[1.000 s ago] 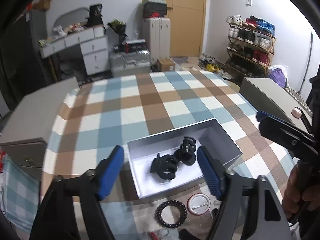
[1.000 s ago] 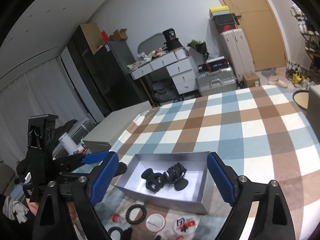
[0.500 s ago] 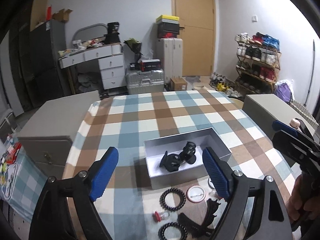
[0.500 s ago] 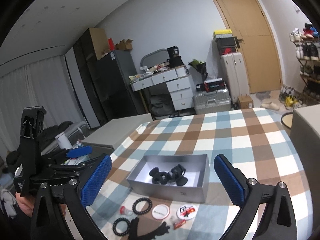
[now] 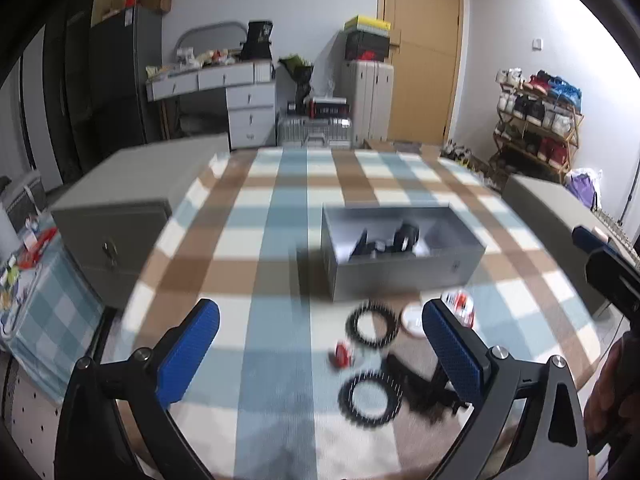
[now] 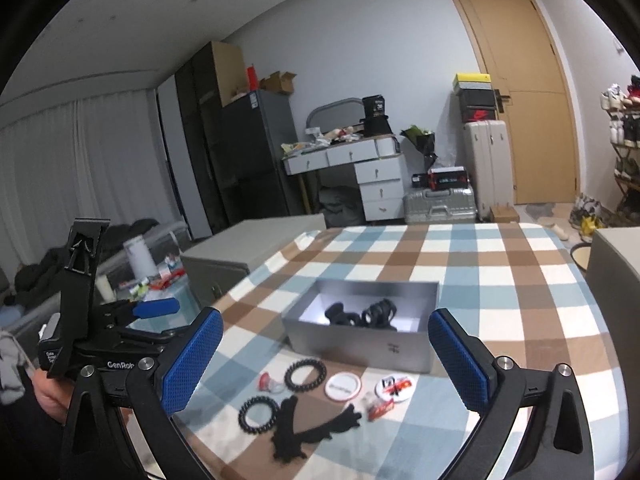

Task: Organize jewelry
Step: 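Lower the left gripper onto the black coiled hair tie and grasp it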

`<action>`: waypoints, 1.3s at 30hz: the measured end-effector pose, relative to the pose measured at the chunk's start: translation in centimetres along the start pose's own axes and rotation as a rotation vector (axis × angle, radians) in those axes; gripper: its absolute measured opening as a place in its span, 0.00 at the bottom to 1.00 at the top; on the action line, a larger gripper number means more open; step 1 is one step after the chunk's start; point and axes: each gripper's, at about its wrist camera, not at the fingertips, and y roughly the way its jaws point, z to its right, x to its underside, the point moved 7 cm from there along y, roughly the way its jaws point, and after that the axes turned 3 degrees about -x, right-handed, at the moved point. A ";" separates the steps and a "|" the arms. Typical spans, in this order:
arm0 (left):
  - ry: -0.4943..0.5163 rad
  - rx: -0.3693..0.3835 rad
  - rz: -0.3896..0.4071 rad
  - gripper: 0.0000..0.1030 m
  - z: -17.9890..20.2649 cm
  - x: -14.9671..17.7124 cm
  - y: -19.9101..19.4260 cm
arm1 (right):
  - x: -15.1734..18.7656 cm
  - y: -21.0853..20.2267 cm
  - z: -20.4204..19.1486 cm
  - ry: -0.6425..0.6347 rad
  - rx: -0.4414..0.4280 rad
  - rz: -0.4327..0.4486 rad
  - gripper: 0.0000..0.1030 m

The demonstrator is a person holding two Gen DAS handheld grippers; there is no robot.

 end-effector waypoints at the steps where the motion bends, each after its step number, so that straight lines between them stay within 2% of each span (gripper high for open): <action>1: -0.001 -0.001 -0.019 0.96 -0.1 0.7 0.2 | 0.4 0.1 -0.1 -0.007 0.003 -0.007 1.00; 6: 0.008 0.000 -0.123 0.96 -0.5 4.5 1.7 | 2.9 0.9 -0.8 -0.030 0.007 -0.068 1.00; 9: 0.010 0.038 -0.207 0.96 -0.2 6.5 2.6 | 4.4 1.3 -0.8 -0.021 -0.020 -0.100 1.00; 12: 0.030 0.077 -0.251 0.96 0.6 7.5 3.1 | 5.7 1.6 -0.5 -0.011 -0.020 -0.127 1.00; 17: 0.084 0.092 -0.263 0.96 1.7 7.8 3.4 | 7.2 1.9 0.0 0.009 -0.003 -0.166 1.00; 21: 0.168 0.079 -0.285 0.96 2.6 8.2 4.1 | 7.5 1.8 0.2 0.013 0.002 -0.178 1.00; 30: 0.181 0.099 -0.292 0.95 2.9 8.1 4.2 | 8.0 1.8 0.5 0.044 -0.019 -0.185 1.00; 32: 0.188 0.105 -0.295 0.92 3.0 7.9 4.4 | 8.1 1.7 0.5 0.048 -0.021 -0.188 1.00; 35: 0.210 0.117 -0.309 0.80 3.5 7.7 4.1 | 8.3 1.7 0.5 0.057 -0.030 -0.209 1.00; 37: 0.242 0.131 -0.305 0.64 4.2 7.7 3.7 | 8.5 1.8 0.6 0.068 -0.038 -0.227 1.00; 38: 0.248 0.140 -0.306 0.59 4.4 7.6 3.6 | 8.7 1.8 0.7 0.071 -0.037 -0.234 1.00; 39: 0.250 0.155 -0.308 0.45 4.5 7.6 3.6 | 8.7 1.8 0.7 0.073 -0.036 -0.236 1.00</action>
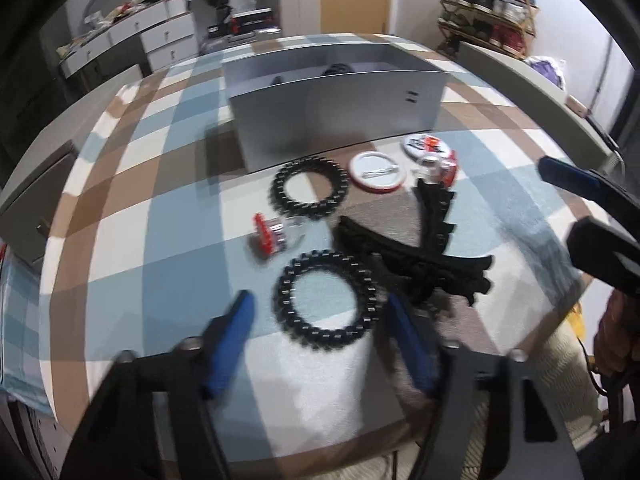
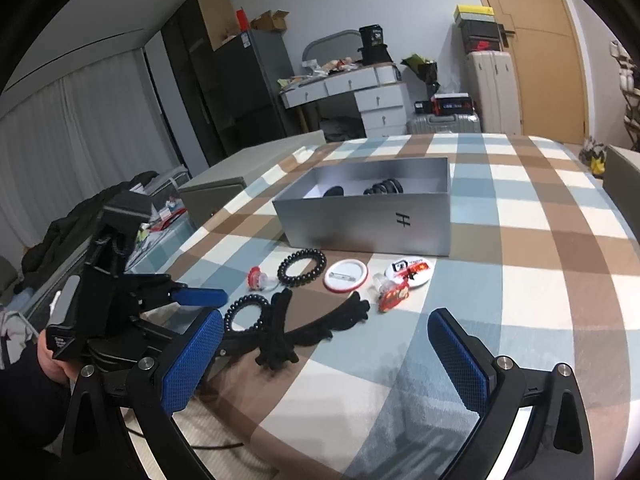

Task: Organize jewelry
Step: 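Lower the left gripper onto the black coiled hair tie and grasp it, then lift the hair tie with the left gripper while the right gripper grasps the red-capped bottle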

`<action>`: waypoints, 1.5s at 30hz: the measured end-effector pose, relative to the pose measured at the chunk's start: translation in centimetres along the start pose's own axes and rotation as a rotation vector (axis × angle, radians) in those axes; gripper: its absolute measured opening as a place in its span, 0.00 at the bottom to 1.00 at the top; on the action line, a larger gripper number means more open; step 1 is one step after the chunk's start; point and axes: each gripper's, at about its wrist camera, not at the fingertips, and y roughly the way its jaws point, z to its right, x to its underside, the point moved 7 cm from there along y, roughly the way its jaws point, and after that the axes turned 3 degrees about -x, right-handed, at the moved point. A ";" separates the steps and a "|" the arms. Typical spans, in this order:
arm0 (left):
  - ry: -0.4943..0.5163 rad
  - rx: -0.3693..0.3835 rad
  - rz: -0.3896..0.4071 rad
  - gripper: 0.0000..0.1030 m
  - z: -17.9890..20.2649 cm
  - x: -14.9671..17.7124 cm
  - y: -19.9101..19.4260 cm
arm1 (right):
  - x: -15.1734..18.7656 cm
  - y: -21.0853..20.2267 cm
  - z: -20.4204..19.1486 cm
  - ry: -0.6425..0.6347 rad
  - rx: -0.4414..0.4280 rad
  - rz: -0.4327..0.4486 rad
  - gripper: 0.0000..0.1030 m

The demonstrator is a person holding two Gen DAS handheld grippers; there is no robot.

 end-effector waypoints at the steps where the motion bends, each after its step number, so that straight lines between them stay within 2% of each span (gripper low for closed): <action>1: 0.004 0.005 0.002 0.40 0.1 -0.1 -0.1 | 0.0 0.0 0.0 0.002 0.000 -0.001 1.00; 2: 0.005 0.005 0.001 0.40 0.1 -0.2 0.0 | 0.1 -0.1 0.1 0.004 0.003 -0.002 1.00; 4: -0.001 0.008 0.005 0.32 0.0 -0.2 0.0 | 0.1 -0.1 0.3 0.009 0.010 -0.007 1.00; 12: -0.056 0.018 0.030 0.32 -1.1 0.4 -0.9 | -0.8 0.5 2.3 0.073 0.038 -0.036 0.96; 14: -0.079 0.014 0.047 0.32 -1.6 0.4 -1.4 | -1.1 1.2 3.0 0.099 0.051 -0.056 0.88; 15: -0.088 0.012 0.055 0.32 -1.8 0.4 -1.6 | -1.2 1.6 3.3 0.108 0.052 -0.067 0.78; 16: -0.099 0.008 0.069 0.32 -2.2 0.3 -2.0 | -1.2 2.1 3.6 0.121 0.053 -0.085 0.74; 21: -0.131 0.002 0.099 0.32 -3.2 0.1 -2.7 | -1.1 4.7 4.5 0.166 0.071 -0.153 0.70; 26: -0.138 0.003 0.101 0.32 -3.8 0.2 -2.5 | -1.3 6.1 4.3 0.157 0.120 -0.179 0.65; 30: -0.172 0.004 0.106 0.32 -4.5 0.2 -2.5 | -1.2 7.1 4.1 0.076 0.258 -0.220 0.49; 33: -0.186 -0.004 0.110 0.32 -5.0 0.1 -2.6 | -1.1 7.4 3.9 0.047 0.292 -0.223 0.46; 35: -0.186 -0.008 0.110 0.32 -5.0 0.1 -2.6 | -1.1 7.4 4.0 0.037 0.310 -0.216 0.40; 36: -0.183 -0.009 0.109 0.32 -5.0 0.1 -2.6 | -1.2 7.4 4.1 0.031 0.319 -0.216 0.28; 37: -0.183 -0.010 0.108 0.32 -4.9 0.1 -2.6 | -1.0 7.5 4.3 0.020 0.342 -0.228 0.22; 45: -0.178 -0.008 0.098 0.32 -4.3 -0.1 -2.6 | -0.8 7.1 4.1 0.006 0.310 -0.222 0.22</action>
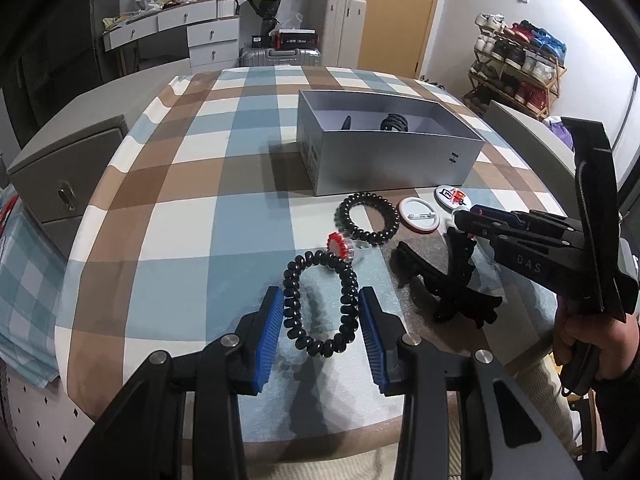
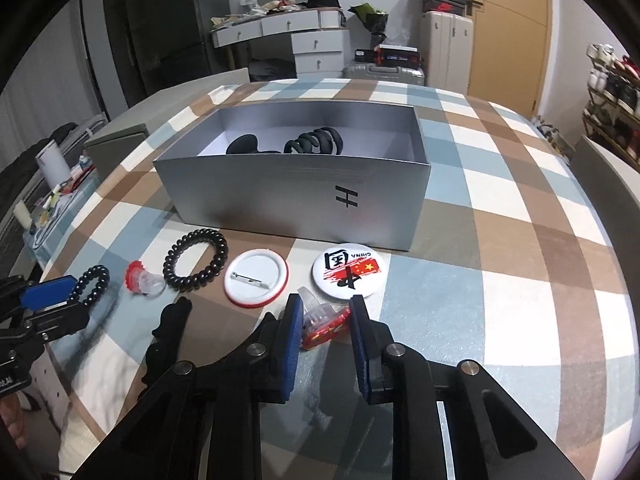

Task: Organize jewelry
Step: 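Lift the hair tie with the left gripper while the right gripper grasps the red-capped bottle, then lower the hair tie and bottle into the grey box with both grippers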

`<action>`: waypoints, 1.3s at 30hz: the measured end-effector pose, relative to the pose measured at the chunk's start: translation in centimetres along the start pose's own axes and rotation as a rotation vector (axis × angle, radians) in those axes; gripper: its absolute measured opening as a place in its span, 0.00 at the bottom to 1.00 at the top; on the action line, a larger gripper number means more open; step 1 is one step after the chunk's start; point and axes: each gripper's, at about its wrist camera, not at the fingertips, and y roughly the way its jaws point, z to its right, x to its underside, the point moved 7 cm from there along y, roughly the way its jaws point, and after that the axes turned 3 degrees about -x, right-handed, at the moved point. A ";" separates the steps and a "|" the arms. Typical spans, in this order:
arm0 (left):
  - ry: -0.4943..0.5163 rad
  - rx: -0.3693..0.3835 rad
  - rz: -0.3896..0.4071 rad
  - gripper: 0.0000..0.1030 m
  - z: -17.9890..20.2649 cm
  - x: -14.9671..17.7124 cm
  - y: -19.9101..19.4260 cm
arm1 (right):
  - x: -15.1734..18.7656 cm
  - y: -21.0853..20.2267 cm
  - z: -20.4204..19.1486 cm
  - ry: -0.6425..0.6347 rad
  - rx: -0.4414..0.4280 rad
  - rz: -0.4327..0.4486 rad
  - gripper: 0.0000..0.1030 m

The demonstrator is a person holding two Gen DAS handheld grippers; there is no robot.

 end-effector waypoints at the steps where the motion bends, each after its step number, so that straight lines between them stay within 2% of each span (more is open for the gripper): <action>1: 0.003 -0.003 0.001 0.32 0.1 -0.1 0.0 | 0.0 -0.1 -0.1 0.002 -0.005 0.006 0.21; 7: 0.010 -0.013 0.016 0.32 0.4 -0.7 -0.6 | -0.4 -1.3 -0.3 0.005 -0.030 0.051 0.21; 11: 0.018 -0.016 0.037 0.32 0.8 -1.4 -1.1 | -0.6 -2.3 -0.3 0.027 -0.083 0.081 0.21; 25: 0.060 -0.008 0.133 0.32 2.6 -6.6 -2.0 | -2.5 -6.3 1.0 0.119 -0.249 0.191 0.21; 39: 0.069 0.026 0.198 0.32 3.8 -11.7 -0.8 | -8.3 -6.9 1.0 0.059 -0.328 0.276 0.21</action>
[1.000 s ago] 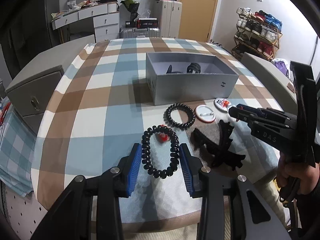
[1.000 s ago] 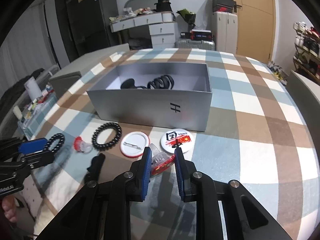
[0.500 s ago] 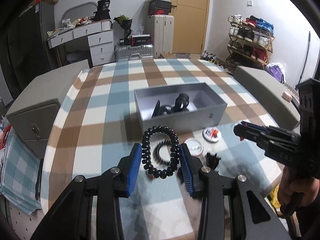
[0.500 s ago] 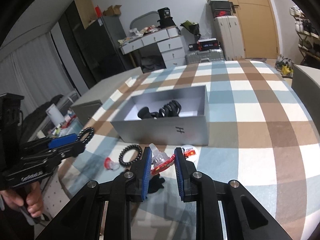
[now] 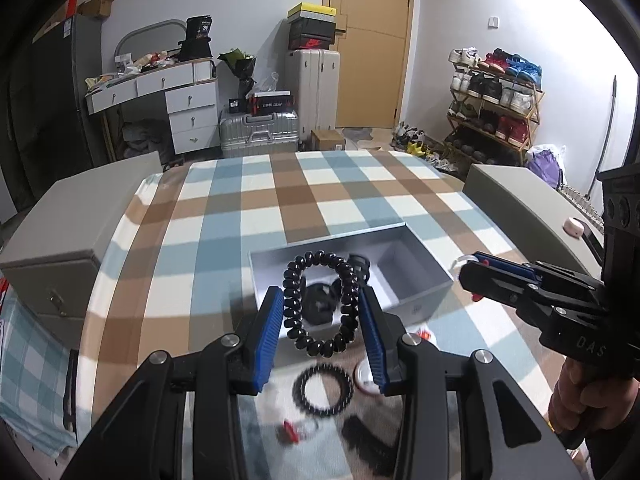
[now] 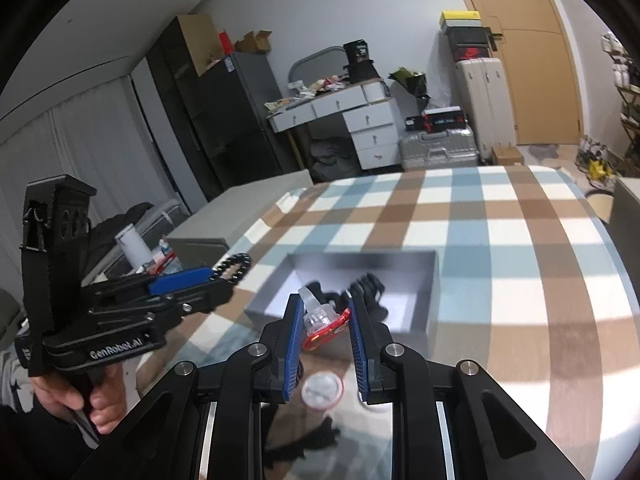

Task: Organize jewelry
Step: 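Lower the hair tie and bottle into the grey box with both grippers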

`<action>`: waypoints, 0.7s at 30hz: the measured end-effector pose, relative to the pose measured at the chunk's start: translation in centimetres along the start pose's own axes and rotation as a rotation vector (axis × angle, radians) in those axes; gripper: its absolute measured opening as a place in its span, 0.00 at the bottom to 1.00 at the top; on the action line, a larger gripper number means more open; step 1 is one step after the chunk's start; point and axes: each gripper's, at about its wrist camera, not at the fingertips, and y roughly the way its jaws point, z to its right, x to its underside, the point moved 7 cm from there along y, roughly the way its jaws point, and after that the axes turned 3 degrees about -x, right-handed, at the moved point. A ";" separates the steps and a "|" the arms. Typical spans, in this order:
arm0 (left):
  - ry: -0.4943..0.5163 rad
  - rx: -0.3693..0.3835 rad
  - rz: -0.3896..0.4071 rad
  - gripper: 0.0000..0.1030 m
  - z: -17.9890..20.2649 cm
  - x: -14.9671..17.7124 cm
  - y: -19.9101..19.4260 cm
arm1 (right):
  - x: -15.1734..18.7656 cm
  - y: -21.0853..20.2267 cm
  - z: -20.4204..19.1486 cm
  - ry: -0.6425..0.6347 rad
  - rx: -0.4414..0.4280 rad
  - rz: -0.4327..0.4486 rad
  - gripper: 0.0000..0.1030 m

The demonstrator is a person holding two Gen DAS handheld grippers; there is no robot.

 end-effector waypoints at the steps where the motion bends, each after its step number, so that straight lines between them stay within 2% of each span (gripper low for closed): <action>1: 0.004 0.004 0.002 0.32 0.1 -0.3 0.3 | -0.5 0.3 0.0 -0.005 -0.006 0.003 0.21; 11: -0.006 0.040 -0.006 0.32 0.1 -1.6 3.1 | -3.2 3.1 0.6 -0.040 -0.042 0.013 0.21; 21: 0.001 0.071 -0.036 0.32 0.5 -1.9 4.9 | -3.2 5.2 2.1 -0.027 -0.056 -0.011 0.21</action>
